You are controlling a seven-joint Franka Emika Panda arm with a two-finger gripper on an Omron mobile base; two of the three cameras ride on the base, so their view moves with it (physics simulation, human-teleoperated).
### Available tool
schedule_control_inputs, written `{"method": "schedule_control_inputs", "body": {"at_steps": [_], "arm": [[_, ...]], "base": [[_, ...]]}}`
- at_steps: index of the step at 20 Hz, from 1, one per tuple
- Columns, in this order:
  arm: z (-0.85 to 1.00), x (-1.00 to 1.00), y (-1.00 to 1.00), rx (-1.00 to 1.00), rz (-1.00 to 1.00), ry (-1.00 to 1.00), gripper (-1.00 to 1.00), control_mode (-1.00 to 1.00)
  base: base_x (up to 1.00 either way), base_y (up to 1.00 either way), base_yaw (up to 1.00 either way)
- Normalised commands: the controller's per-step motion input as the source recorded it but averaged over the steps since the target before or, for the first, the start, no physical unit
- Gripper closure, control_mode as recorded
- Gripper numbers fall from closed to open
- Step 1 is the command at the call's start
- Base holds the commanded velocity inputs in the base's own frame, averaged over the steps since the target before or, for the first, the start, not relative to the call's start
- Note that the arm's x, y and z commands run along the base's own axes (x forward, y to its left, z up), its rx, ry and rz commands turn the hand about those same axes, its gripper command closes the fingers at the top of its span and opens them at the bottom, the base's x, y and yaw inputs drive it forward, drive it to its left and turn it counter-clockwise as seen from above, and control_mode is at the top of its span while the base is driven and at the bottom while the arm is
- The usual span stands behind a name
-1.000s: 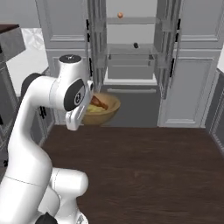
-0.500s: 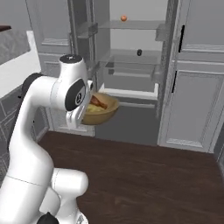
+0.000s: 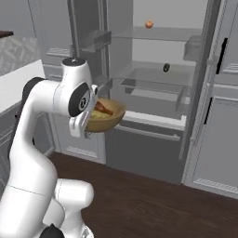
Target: Pick the chicken drumstick and potato from their plates and place them in the bowl. Then put the bowl in the fridge.
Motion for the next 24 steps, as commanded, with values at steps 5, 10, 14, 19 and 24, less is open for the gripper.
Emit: {"method": "schedule_control_inputs", "body": {"at_steps": [5,10,14,19,24], "arm": [[0.00,0.00,0.00,0.00,0.00,0.00,1.00,1.00],[0.00,0.00,0.00,0.00,0.00,0.00,1.00,1.00],[0.00,0.00,0.00,0.00,0.00,0.00,1.00,1.00],[0.00,0.00,0.00,0.00,0.00,0.00,1.00,1.00],[0.00,0.00,0.00,0.00,0.00,0.00,1.00,1.00]], "base": [[1.00,-0.24,0.00],[0.99,-0.06,-0.08],[0.99,-0.01,-0.26],[0.94,0.00,-0.29],[0.78,0.02,-0.22]]}}
